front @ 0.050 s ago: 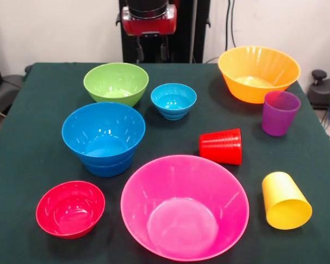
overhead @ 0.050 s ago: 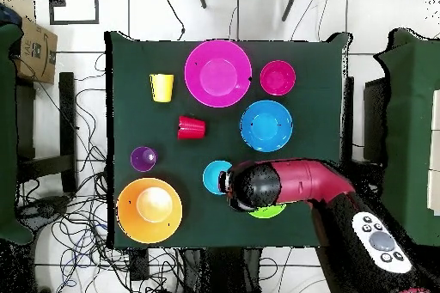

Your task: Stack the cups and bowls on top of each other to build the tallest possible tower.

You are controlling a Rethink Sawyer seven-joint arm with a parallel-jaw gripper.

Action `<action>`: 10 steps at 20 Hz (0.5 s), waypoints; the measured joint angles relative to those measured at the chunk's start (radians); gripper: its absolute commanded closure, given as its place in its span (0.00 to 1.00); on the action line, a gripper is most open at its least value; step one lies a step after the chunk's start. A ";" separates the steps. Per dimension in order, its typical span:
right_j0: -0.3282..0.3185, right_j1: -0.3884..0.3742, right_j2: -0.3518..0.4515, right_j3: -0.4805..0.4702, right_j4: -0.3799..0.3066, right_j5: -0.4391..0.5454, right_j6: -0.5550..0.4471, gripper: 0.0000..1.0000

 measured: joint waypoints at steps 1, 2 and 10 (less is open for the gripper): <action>0.004 0.001 -0.001 0.004 0.005 -0.006 0.000 0.00; 0.009 0.003 -0.001 0.010 0.014 -0.014 0.000 0.00; 0.057 0.033 -0.002 0.055 0.072 -0.072 0.000 0.00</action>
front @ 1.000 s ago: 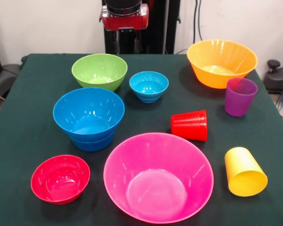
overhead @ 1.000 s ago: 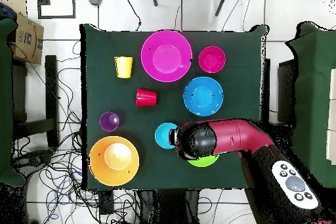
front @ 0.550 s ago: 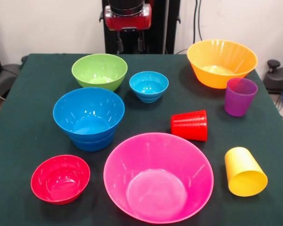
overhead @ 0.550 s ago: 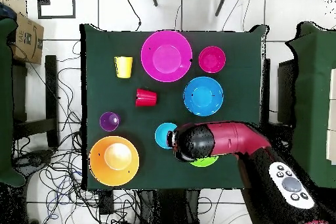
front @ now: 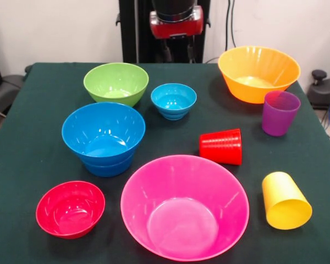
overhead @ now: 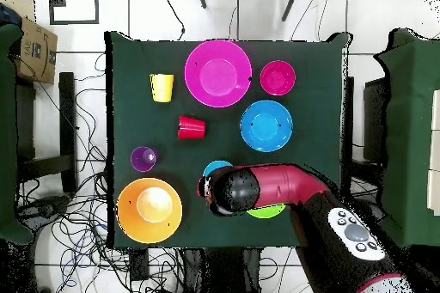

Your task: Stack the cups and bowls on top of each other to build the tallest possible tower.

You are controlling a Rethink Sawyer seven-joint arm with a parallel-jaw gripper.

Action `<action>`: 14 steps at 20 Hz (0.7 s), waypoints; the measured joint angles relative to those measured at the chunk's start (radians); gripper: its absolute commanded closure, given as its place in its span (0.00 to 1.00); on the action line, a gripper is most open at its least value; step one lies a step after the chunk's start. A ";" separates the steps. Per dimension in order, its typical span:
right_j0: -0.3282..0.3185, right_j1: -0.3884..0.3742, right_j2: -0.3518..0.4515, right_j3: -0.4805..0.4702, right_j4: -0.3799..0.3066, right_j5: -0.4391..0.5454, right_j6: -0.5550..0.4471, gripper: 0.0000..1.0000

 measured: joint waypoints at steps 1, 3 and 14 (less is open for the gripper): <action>0.006 0.004 0.000 0.004 0.005 -0.005 0.000 0.00; 0.018 0.014 0.000 0.015 0.018 -0.015 0.000 0.00; 0.044 0.090 0.002 0.085 0.084 -0.086 0.000 0.00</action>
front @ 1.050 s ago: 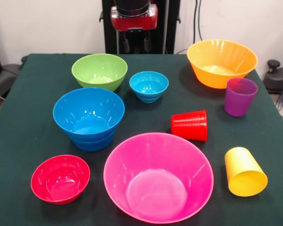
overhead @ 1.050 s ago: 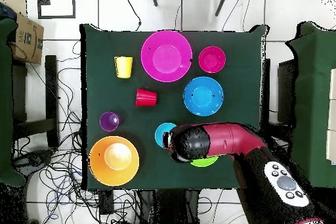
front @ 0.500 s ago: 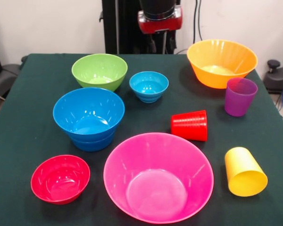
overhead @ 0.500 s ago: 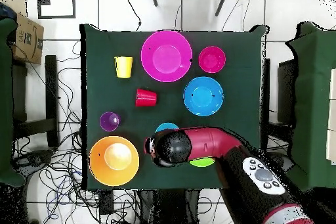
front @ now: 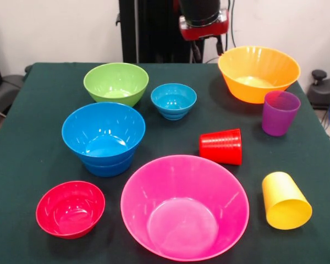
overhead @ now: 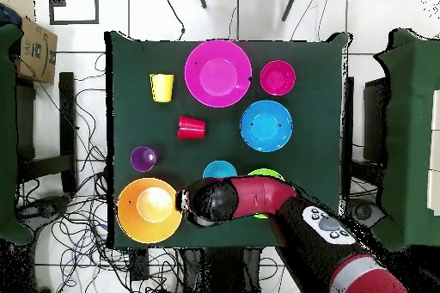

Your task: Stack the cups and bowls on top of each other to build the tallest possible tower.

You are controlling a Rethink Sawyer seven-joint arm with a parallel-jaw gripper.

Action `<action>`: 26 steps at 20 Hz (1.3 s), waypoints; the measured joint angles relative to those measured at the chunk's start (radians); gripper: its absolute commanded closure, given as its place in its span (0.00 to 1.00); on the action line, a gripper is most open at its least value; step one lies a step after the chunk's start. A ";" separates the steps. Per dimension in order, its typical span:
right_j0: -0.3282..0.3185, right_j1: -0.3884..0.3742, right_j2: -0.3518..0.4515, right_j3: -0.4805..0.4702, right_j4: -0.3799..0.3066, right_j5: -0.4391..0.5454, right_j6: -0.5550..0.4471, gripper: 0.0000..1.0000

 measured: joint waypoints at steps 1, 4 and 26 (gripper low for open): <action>0.000 0.012 0.001 0.006 0.003 -0.005 0.000 0.00; 0.001 0.044 0.003 0.020 0.007 -0.019 0.000 0.00; 0.137 0.258 -0.053 0.055 -0.010 -0.290 0.000 0.00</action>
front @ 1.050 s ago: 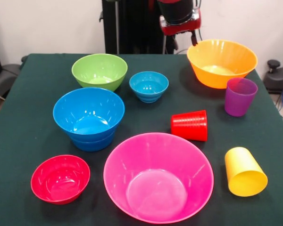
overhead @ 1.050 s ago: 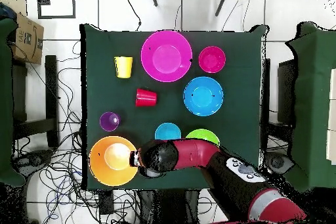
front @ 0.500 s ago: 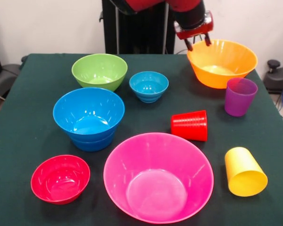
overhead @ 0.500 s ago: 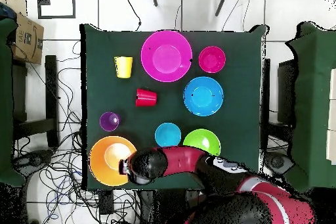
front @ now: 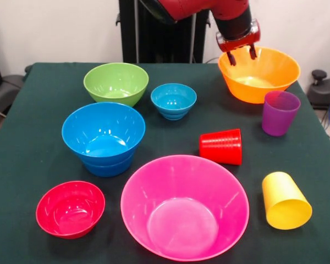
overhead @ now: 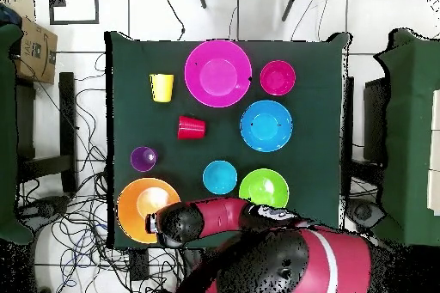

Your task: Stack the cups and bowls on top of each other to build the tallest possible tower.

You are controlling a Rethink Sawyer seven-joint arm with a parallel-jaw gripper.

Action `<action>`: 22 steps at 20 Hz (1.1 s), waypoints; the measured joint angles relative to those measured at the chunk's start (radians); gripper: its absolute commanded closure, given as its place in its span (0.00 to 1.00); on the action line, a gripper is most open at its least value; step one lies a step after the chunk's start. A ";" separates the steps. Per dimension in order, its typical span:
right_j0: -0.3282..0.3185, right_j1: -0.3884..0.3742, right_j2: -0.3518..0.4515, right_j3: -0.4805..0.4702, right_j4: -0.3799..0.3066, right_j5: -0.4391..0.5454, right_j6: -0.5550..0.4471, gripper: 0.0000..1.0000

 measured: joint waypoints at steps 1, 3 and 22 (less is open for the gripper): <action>0.008 0.002 -0.011 0.000 -0.001 -0.009 0.000 0.00; 0.015 -0.003 -0.026 0.001 -0.001 -0.012 0.000 0.00; 0.012 -0.200 -0.098 0.005 -0.001 0.042 0.000 0.00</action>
